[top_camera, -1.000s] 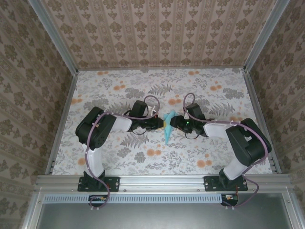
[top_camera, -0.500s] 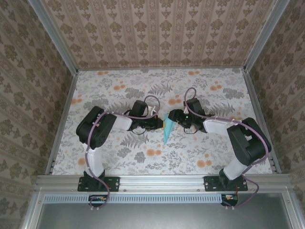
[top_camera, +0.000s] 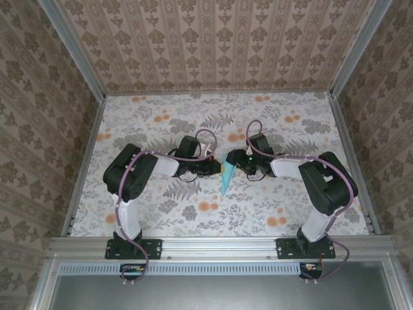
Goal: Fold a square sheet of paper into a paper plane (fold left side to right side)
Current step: Fold the wing for the fifth time at the center of the table.
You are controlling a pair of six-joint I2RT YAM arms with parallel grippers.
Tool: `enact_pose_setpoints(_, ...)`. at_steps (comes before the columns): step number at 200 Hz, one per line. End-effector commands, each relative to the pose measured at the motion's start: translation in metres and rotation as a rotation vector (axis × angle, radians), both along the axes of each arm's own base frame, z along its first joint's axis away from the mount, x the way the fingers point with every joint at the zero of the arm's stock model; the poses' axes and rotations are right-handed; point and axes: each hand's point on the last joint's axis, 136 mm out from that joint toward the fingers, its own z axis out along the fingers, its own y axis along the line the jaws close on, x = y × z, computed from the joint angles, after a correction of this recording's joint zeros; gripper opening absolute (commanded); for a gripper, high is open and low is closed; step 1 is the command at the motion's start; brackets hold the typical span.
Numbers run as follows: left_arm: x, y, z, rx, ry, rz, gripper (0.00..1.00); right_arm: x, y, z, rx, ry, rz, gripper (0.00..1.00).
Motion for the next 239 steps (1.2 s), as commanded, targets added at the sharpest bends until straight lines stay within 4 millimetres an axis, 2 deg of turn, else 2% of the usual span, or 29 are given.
enact_pose_setpoints(1, 0.004, -0.001, -0.001, -0.008, -0.007, -0.015, 0.05, 0.01, 0.006, 0.007, 0.027, -0.022, 0.007, 0.63)
enact_pose_setpoints(67, 0.004, -0.001, -0.001, -0.008, -0.008, -0.016, 0.05, 0.011, 0.008, 0.0, 0.013, -0.009, 0.02, 0.63)
enact_pose_setpoints(141, 0.009, 0.001, 0.001, -0.005, -0.021, -0.018, 0.05, 0.006, 0.005, -0.019, -0.038, 0.063, 0.03, 0.63)
enact_pose_setpoints(239, 0.012, 0.002, -0.008, -0.002, 0.0, -0.032, 0.06, -0.001, 0.004, -0.037, -0.085, 0.114, 0.057, 0.63)
